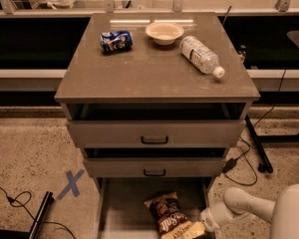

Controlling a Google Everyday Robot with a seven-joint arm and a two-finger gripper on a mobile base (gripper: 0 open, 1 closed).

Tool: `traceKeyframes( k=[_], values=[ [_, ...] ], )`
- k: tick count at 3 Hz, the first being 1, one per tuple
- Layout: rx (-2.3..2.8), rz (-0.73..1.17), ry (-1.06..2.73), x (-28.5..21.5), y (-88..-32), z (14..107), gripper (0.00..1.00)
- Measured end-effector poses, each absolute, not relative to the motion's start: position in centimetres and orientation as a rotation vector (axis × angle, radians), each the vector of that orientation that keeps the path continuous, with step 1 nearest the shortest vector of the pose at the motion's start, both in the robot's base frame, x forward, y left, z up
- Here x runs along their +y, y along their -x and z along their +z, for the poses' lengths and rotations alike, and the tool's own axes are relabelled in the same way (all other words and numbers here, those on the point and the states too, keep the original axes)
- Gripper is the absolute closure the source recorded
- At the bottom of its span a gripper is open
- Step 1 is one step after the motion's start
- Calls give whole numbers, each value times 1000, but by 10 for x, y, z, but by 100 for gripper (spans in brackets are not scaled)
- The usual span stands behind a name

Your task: Pick brown chip bag from bottom drawer and place on counter

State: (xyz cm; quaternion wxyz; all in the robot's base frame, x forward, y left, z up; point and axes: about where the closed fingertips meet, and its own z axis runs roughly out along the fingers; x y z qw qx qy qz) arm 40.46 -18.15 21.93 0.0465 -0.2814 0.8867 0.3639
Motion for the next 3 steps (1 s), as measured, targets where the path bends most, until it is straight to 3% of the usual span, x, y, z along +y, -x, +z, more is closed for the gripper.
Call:
traceKeyframes(
  k=[1, 3],
  values=[
    [2713, 1135, 876, -170, -399, 203, 0],
    [2689, 1201, 846, -154, -405, 185, 41]
  ],
)
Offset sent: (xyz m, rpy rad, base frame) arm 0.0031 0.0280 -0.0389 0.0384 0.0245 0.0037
